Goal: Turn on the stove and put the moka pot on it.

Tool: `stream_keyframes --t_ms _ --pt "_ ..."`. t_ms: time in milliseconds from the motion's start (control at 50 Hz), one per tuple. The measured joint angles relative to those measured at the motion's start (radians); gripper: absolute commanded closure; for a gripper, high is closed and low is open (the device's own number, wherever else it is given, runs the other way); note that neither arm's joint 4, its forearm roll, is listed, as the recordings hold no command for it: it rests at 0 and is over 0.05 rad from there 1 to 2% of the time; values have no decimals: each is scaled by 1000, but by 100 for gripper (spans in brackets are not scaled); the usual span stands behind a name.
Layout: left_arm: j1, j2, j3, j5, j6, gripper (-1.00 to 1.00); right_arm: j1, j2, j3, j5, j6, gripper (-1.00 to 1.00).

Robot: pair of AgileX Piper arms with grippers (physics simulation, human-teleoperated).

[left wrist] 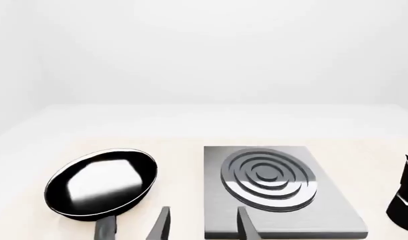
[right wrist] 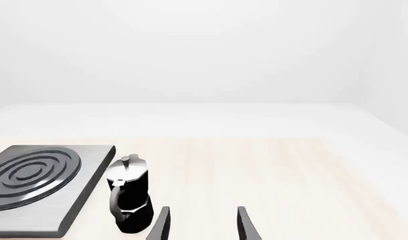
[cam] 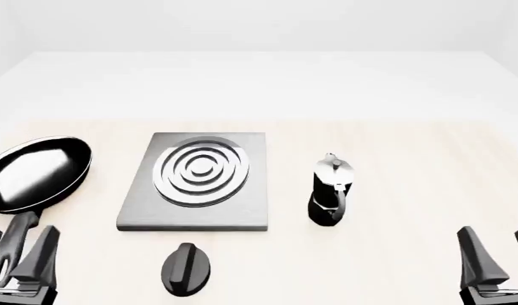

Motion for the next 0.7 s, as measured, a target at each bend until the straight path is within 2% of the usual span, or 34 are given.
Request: stream_keyframes --t_ms 140,300,500,700 --pt "-4 91 -34 -26 -24 -100 3 1 0 1 -1 -100" --pt "-38 292 -159 -13 -41 -100 12 35 0 -21 -7 -100" --pt "-133 519 -362 115 -75 -100 23 102 1 -66 -16 -100" --pt "-241 702 -506 239 -131 -100 31 148 1 -97 -31 -100"
